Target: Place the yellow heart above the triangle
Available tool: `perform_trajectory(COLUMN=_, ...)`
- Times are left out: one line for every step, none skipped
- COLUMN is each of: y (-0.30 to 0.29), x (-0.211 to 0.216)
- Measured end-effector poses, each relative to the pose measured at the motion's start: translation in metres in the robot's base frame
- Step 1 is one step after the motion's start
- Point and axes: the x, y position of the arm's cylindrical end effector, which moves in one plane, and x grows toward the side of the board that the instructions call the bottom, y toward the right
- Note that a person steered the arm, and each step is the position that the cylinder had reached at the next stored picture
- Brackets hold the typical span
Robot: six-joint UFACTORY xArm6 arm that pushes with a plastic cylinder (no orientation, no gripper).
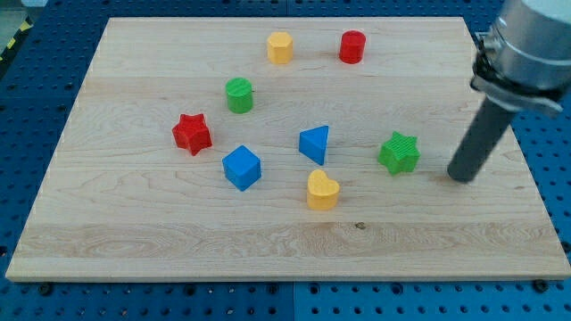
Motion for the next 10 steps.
perform_trajectory(y=-0.02, x=0.043)
perform_trajectory(y=-0.078, x=0.078)
perform_trajectory(y=-0.137, x=0.085)
perform_trajectory(y=-0.142, x=0.081)
perform_trajectory(y=-0.137, x=0.07)
perform_trajectory(y=-0.151, x=0.054)
perform_trajectory(y=-0.166, x=0.055)
perform_trajectory(y=-0.173, x=0.047)
perform_trajectory(y=-0.173, x=0.046)
perform_trajectory(y=-0.173, x=0.045)
